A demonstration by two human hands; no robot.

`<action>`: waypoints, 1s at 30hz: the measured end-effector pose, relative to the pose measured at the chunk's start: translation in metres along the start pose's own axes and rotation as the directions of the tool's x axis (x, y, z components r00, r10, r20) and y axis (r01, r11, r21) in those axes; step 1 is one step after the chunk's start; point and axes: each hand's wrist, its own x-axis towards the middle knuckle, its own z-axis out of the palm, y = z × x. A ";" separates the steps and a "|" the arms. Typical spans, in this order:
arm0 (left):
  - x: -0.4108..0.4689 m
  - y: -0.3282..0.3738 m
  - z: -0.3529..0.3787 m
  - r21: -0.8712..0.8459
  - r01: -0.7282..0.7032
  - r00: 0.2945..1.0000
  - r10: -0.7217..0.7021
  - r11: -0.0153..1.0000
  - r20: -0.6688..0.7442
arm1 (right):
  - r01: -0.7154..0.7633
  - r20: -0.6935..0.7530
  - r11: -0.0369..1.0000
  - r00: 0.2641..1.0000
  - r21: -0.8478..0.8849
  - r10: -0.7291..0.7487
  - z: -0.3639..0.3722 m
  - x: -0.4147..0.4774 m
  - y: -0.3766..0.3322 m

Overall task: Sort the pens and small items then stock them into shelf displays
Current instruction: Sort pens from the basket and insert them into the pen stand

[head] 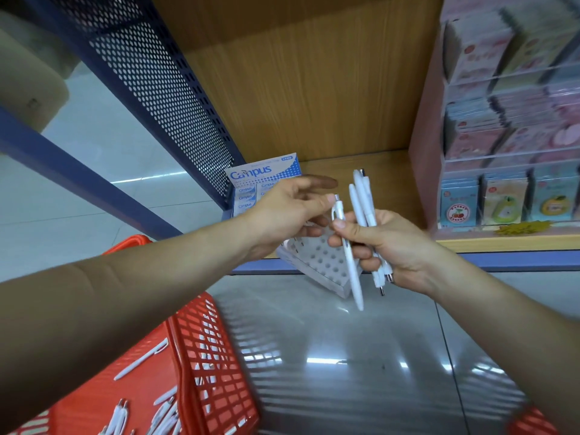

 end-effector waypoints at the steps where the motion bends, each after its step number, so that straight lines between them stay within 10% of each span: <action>1: 0.000 0.002 -0.001 0.011 -0.001 1.000 0.000 1.000 0.022 | -0.012 0.018 0.999 1.000 -0.029 0.013 0.001 -0.001 0.001; 7: 0.001 0.012 -0.015 0.116 -0.003 0.998 -0.005 0.993 0.067 | -0.020 0.019 0.998 1.000 -0.063 0.021 0.000 0.000 0.001; 13: 0.009 0.022 -0.044 0.493 -0.086 0.968 0.189 0.866 -0.163 | 0.044 -0.329 0.987 0.944 0.157 0.011 -0.020 0.009 -0.009; 30: 0.029 -0.020 -0.023 0.786 -0.159 0.929 0.360 0.597 -0.086 | -0.028 -0.211 0.973 0.974 0.231 0.078 -0.017 0.006 -0.007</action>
